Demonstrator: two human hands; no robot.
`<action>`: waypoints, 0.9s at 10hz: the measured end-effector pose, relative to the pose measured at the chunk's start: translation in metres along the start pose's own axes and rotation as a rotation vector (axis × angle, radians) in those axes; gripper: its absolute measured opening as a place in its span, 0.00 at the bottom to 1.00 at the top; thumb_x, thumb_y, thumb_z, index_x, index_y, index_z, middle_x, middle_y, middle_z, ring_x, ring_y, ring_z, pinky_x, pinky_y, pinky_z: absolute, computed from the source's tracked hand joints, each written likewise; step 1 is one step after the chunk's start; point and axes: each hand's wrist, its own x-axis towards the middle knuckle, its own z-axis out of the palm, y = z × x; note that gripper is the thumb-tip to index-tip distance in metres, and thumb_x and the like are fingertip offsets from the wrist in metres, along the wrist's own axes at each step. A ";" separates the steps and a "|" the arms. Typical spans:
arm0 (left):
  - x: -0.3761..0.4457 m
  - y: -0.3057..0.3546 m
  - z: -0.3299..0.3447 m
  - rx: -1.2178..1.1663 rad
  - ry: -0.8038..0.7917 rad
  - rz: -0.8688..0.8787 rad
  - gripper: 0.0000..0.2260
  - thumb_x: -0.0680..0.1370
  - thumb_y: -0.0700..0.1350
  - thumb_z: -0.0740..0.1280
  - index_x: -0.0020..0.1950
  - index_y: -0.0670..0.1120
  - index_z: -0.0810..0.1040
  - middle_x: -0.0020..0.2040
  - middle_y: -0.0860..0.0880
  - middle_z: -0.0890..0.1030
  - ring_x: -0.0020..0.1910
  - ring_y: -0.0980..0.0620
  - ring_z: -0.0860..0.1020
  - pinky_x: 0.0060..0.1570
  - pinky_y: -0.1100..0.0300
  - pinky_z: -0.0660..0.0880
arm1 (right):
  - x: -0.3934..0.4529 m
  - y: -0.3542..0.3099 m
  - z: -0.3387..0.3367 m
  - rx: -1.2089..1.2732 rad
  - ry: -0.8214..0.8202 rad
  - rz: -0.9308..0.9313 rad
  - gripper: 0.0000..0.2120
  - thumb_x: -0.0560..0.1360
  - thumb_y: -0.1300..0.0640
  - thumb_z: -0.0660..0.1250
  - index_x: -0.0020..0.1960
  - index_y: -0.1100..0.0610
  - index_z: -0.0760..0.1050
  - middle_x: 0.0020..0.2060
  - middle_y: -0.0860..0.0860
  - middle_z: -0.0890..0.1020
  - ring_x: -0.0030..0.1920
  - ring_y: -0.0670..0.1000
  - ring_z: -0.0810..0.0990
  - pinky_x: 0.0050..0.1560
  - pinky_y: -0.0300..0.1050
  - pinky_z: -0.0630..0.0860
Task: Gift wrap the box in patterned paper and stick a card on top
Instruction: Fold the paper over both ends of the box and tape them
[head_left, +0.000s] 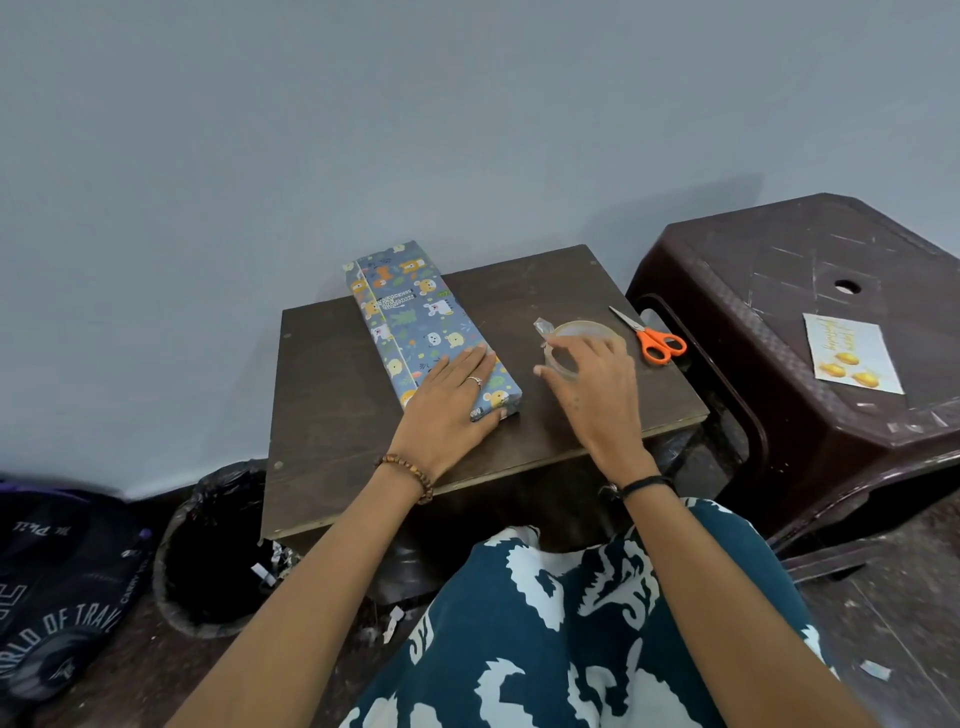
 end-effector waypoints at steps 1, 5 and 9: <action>0.000 0.000 -0.001 -0.002 0.001 -0.001 0.29 0.80 0.54 0.58 0.76 0.47 0.51 0.77 0.51 0.54 0.76 0.55 0.51 0.69 0.67 0.36 | -0.001 0.001 0.003 -0.283 -0.140 0.009 0.16 0.77 0.54 0.63 0.64 0.55 0.73 0.58 0.52 0.76 0.61 0.54 0.67 0.57 0.49 0.62; -0.001 0.001 -0.001 -0.009 0.014 -0.002 0.29 0.79 0.54 0.59 0.76 0.46 0.52 0.77 0.50 0.55 0.76 0.55 0.52 0.70 0.66 0.38 | -0.005 0.002 -0.001 -0.283 -0.075 0.028 0.11 0.74 0.55 0.66 0.56 0.56 0.75 0.52 0.53 0.78 0.57 0.55 0.69 0.54 0.49 0.64; 0.000 0.000 0.001 0.003 0.011 0.003 0.30 0.79 0.55 0.58 0.76 0.46 0.52 0.77 0.51 0.54 0.76 0.55 0.52 0.71 0.64 0.39 | -0.006 -0.002 0.012 -0.209 0.081 -0.071 0.01 0.74 0.65 0.67 0.45 0.63 0.76 0.40 0.57 0.77 0.38 0.53 0.75 0.33 0.43 0.73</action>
